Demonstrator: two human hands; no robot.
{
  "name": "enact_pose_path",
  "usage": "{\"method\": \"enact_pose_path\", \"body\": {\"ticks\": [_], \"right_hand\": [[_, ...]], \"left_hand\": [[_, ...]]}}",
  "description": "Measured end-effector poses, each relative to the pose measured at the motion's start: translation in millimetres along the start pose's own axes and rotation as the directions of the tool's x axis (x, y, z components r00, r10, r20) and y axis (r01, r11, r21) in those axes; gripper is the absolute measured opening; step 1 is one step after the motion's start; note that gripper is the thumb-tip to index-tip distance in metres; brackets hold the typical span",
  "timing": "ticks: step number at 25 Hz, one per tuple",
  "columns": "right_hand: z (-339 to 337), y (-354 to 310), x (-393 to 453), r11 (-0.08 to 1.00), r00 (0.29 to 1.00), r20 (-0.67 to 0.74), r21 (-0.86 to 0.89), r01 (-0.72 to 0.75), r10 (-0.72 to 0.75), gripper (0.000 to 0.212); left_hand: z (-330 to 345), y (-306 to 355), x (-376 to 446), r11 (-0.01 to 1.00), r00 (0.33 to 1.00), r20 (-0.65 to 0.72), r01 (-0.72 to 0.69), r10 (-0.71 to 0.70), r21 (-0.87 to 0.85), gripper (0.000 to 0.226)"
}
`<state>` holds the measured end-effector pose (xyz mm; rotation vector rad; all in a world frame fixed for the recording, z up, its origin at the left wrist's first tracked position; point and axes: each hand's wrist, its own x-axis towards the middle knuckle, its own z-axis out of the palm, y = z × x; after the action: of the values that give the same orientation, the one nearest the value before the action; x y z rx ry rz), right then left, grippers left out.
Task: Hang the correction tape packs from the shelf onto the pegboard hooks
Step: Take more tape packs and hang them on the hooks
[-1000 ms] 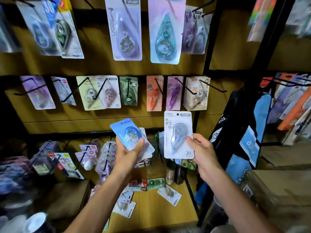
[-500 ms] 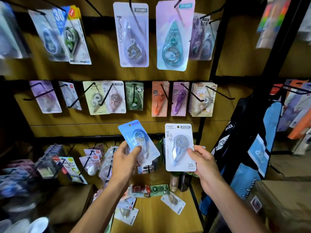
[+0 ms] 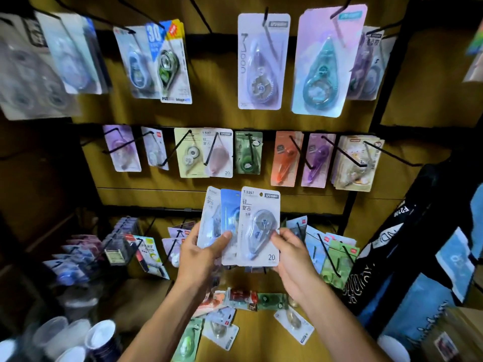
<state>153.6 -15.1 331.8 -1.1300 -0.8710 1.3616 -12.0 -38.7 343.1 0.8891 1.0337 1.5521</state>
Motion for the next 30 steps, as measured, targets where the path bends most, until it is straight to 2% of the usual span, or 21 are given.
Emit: {"method": "enact_pose_path", "body": {"ticks": [4, 8, 13, 15, 17, 21, 26, 30], "right_hand": [[26.0, 14.0, -0.6, 1.0, 1.0, -0.007, 0.01, 0.016, -0.016, 0.011], [48.9, 16.8, -1.0, 0.999, 0.996, -0.082, 0.021, 0.025, -0.024, 0.017], [63.0, 18.6, -5.2, 1.0, 0.999, -0.038, -0.005, 0.0, 0.0, 0.012], [63.7, 16.6, -12.7, 0.993, 0.996, -0.018, -0.079, 0.082, -0.084, 0.011], [64.0, 9.5, -20.8, 0.965, 0.972, 0.03, -0.118, 0.233, -0.231, 0.012], [82.9, -17.8, -28.5, 0.883, 0.907, 0.139, -0.207, 0.42, -0.398, 0.012], [102.0, -30.5, -18.5, 0.864, 0.913, 0.074, -0.301, 0.404, -0.401, 0.015], [106.5, -28.3, -23.0, 0.871, 0.906, 0.033, -0.263, 0.416, -0.423, 0.015]], "left_hand": [[-21.3, 0.9, 6.3, 0.989, 0.995, -0.078, 0.054, -0.065, -0.134, 0.029], [-41.0, -1.3, 7.7, 0.984, 0.99, 0.02, 0.139, -0.137, -0.114, 0.041], [-61.9, 3.9, 7.0, 0.996, 0.994, -0.091, 0.052, -0.059, -0.078, 0.041], [-68.4, 6.1, 9.7, 0.996, 0.987, -0.158, 0.009, -0.023, -0.092, 0.039], [-72.7, 9.5, 11.7, 0.997, 0.978, -0.21, -0.01, -0.007, -0.082, 0.035], [-81.1, 12.9, 15.4, 0.999, 0.973, -0.228, -0.039, 0.034, -0.021, 0.034], [-85.4, 16.2, 13.6, 0.997, 0.976, -0.204, -0.081, 0.083, 0.018, 0.035], [-93.7, 12.7, 15.0, 0.995, 0.97, -0.224, -0.09, 0.097, 0.038, 0.034]]}}
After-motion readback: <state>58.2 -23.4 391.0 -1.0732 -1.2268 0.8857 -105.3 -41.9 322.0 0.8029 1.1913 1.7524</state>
